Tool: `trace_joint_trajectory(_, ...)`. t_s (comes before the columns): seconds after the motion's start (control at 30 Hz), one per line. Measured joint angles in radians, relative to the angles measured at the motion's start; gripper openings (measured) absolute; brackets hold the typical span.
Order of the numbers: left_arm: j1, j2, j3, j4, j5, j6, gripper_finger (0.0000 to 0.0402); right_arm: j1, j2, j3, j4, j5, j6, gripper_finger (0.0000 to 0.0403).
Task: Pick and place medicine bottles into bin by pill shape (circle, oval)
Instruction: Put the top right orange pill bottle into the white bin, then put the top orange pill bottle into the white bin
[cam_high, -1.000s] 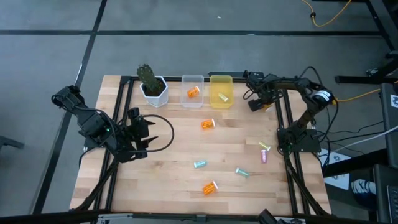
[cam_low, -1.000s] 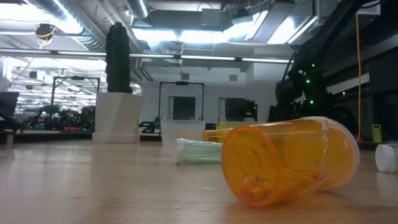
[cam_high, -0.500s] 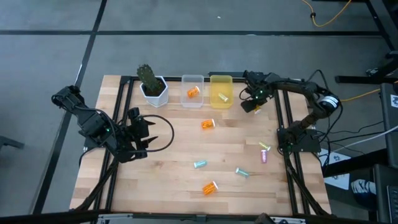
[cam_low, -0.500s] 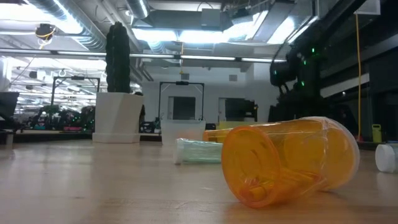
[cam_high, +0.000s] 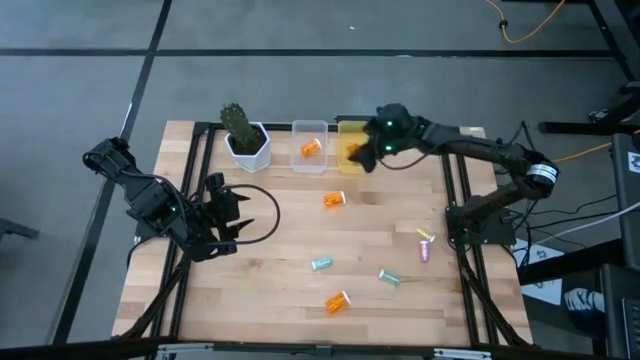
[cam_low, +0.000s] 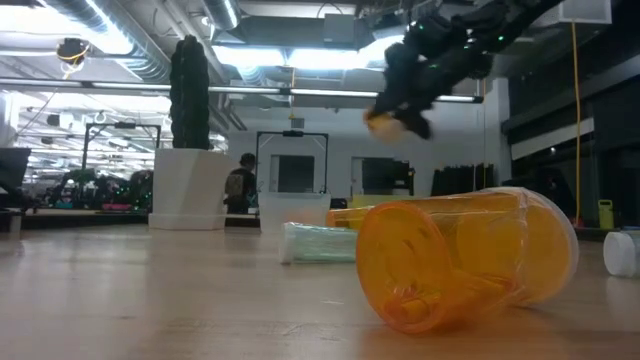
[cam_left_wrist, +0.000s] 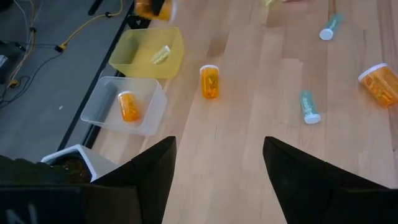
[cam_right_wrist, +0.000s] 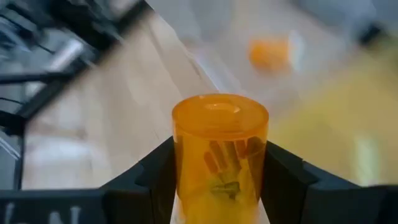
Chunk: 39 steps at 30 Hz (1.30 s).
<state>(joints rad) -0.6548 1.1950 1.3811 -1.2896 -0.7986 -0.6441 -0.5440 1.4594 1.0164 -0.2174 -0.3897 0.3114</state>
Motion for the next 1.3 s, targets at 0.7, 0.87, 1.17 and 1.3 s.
trace_joint_trajectory(0.7, 0.0, 0.0, 0.0, 0.003, 0.002, -0.001, 0.0236, 0.036, 0.496, 0.383, 0.274, 0.003, -0.076, 0.0202)
trace_joint_trajectory(0.87, 0.0, 0.0, 0.0, 0.003, 0.004, -0.001, 0.0236, 0.034, 0.499, 0.412, 0.271, 0.022, -0.072, 0.0234)
trace_joint_trajectory(1.17, 0.0, 0.0, 0.0, 0.003, 0.004, -0.001, 0.0236, 0.02, 0.49, 0.521, 0.101, -0.013, -0.027, 0.0243)
trace_joint_trajectory(1.3, 0.0, 0.0, 0.0, 0.003, 0.004, -0.002, 0.0236, 0.017, 0.461, 0.586, -0.066, -0.071, -0.055, 0.0243)
